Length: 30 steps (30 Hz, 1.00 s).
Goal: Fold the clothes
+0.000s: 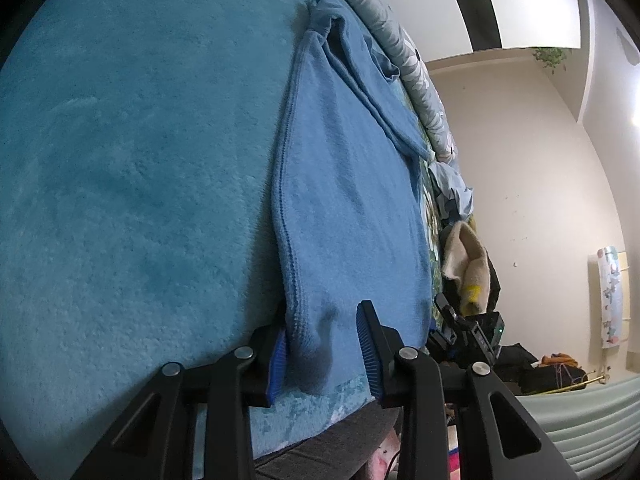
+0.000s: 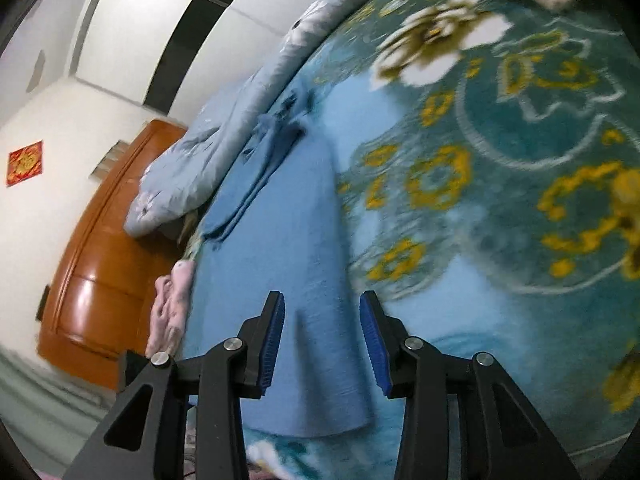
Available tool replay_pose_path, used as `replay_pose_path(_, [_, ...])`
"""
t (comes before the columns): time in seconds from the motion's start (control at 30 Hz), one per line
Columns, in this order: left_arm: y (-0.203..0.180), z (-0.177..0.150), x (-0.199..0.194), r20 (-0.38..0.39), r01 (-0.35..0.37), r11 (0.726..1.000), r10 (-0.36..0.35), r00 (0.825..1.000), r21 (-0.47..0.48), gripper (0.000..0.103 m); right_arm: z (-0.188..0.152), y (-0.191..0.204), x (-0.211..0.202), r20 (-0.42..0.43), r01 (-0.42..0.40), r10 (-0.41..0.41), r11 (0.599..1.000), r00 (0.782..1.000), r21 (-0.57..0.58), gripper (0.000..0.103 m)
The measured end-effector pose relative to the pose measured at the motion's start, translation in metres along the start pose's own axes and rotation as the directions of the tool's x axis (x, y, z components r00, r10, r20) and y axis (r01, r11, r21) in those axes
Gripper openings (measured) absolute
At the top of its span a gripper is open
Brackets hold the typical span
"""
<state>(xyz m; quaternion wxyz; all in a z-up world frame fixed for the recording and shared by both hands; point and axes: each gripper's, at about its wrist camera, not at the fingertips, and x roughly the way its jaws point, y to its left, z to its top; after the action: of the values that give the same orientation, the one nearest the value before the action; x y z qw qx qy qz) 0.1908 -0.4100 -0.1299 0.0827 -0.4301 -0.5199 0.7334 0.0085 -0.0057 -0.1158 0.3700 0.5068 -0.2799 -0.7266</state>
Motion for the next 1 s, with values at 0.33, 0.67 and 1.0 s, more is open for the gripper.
replay_pose_path(0.33, [0.001, 0.002, 0.0, -0.004, 0.003, 1.0, -0.003, 1.0, 0.001, 0.034, -0.044, -0.007, -0.014, -0.031, -0.23, 0.231, 0.973, 0.973, 0.032, 0.042])
replay_pose_path(0.67, [0.002, 0.001, -0.002, 0.0, 0.003, 1.0, -0.003, 1.0, 0.004, 0.035, -0.016, -0.004, -0.016, 0.07, -0.172, 0.169, 0.984, 0.983, 0.046, 0.042])
replay_pose_path(1.0, [0.003, 0.003, -0.001, 0.004, 0.005, 1.0, -0.005, 1.0, 0.0, 0.035, -0.014, -0.011, -0.03, 0.154, -0.406, 0.387, 0.905, 0.909, 0.127, 0.044])
